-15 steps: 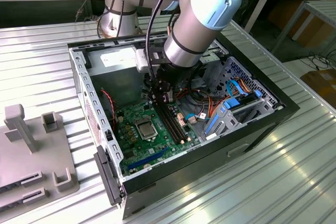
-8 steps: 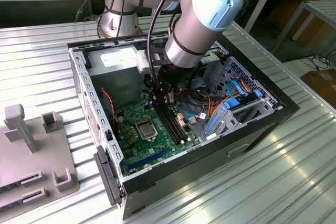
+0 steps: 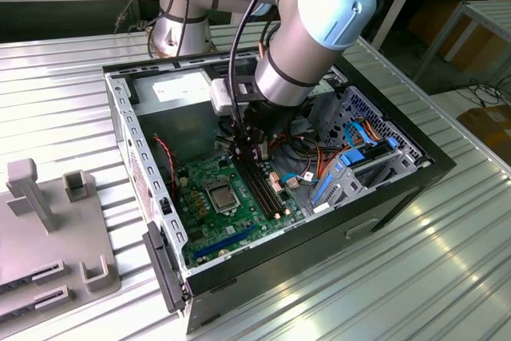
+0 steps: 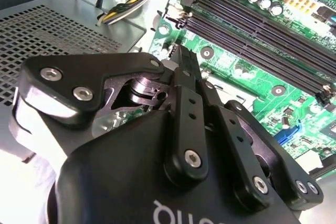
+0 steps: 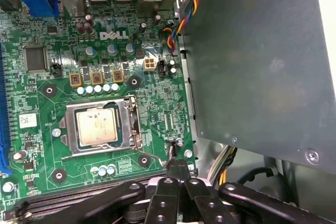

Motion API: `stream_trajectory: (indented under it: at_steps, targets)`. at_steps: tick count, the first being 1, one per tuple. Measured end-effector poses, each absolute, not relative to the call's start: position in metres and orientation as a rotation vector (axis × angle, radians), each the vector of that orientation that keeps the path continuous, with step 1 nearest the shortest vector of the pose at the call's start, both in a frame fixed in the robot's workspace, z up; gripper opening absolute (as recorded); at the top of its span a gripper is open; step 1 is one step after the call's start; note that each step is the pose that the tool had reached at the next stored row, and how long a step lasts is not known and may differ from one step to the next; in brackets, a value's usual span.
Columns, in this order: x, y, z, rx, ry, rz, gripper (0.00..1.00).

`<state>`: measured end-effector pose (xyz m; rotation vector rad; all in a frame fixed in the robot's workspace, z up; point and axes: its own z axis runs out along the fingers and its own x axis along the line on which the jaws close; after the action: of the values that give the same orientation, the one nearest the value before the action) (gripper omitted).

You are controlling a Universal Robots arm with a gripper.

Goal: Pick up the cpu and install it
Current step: 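Install the first cpu locking lever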

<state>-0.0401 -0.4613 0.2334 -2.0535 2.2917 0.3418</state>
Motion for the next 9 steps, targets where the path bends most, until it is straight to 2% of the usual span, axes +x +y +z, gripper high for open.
stream_trajectory:
  at_steps: [9]
  targets:
    - [-0.0421,-0.4619,0.2373,-2.075,2.274,0.343,0.11]
